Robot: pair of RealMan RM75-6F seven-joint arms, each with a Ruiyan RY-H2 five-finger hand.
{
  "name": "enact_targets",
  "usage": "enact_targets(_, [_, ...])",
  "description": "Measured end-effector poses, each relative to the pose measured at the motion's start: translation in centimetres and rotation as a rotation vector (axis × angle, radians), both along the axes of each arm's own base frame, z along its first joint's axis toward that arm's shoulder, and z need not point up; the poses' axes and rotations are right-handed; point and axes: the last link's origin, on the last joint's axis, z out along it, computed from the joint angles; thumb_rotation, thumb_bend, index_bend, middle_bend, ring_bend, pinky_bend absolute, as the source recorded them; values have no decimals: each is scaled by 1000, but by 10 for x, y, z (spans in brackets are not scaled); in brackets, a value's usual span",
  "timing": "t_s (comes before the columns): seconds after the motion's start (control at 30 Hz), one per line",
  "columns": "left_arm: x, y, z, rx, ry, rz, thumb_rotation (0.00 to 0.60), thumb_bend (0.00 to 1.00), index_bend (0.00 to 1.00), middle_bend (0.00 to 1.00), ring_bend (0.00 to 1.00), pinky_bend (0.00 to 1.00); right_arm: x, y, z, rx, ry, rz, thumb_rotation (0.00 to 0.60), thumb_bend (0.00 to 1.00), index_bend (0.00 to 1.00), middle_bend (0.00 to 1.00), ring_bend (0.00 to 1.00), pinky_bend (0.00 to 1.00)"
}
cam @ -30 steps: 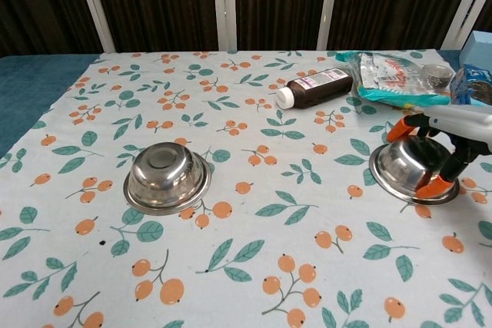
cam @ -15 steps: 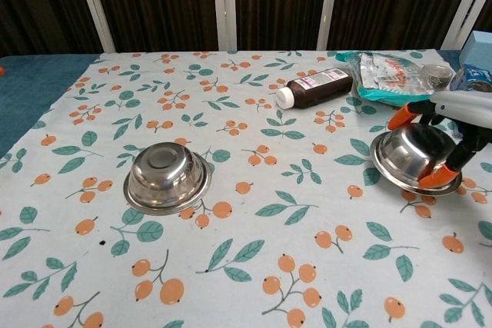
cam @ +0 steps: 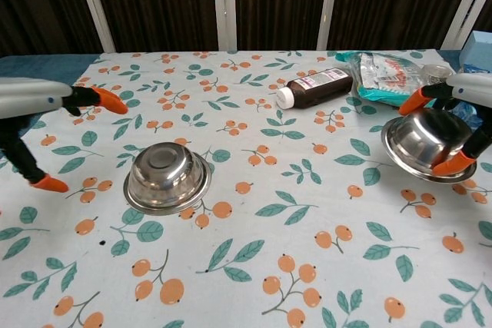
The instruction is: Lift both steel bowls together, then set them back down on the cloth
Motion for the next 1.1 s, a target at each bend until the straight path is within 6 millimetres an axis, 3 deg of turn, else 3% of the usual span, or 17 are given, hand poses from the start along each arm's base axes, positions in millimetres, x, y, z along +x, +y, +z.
enact_targets(0.2, [24, 16, -37, -73, -8, -18, 600, 0, 87, 0, 0, 121, -3, -2, 10, -23, -1, -8, 600, 102, 303, 229, 373, 197])
enact_targets(0.43, [42, 19, -64, -125, 3, -55, 600, 0, 87, 6, 0, 125, -7, -5, 17, -39, -3, -19, 600, 102, 304, 229, 373, 197])
enact_targets(0.57, [46, 18, -72, -130, 21, -75, 600, 0, 106, 64, 30, 186, -10, -6, 19, -44, -5, -26, 600, 102, 304, 229, 373, 197])
enact_targets(0.93, [47, 21, -81, -89, 68, -81, 600, 0, 120, 64, 32, 188, -13, -8, 27, -65, -6, -27, 600, 103, 312, 229, 373, 197])
enact_targets(1.1, [49, 22, -87, -92, 91, -84, 600, 1, 149, 159, 110, 270, -14, -9, 27, -67, -5, -29, 600, 102, 312, 229, 373, 197])
